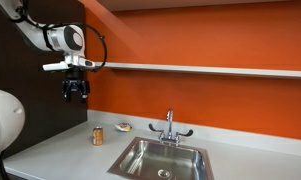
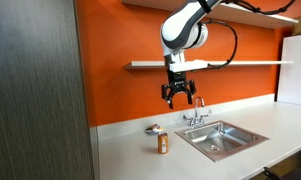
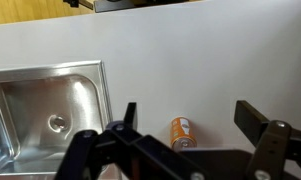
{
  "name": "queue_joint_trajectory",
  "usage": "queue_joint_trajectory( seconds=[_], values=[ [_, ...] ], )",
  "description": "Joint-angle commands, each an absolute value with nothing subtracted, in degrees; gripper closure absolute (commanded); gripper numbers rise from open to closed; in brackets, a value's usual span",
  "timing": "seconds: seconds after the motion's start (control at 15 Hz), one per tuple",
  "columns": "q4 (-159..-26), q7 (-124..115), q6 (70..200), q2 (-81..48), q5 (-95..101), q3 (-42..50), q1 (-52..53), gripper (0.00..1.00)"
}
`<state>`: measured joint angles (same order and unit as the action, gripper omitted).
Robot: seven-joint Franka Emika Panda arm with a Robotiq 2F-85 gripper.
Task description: Put the orange can on the bottom shelf.
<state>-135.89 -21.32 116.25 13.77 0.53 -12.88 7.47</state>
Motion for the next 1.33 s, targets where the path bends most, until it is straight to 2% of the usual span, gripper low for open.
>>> queue_joint_trajectory(
  seconds=[0.0, 1.27],
  values=[
    [-137.69, -20.38, 121.19, 11.58, 0.87, -12.42, 7.52, 0.00],
    [-134.81, -21.72, 138.87, -8.75, 6.77, -7.71, 7.98, 0.00]
  ],
)
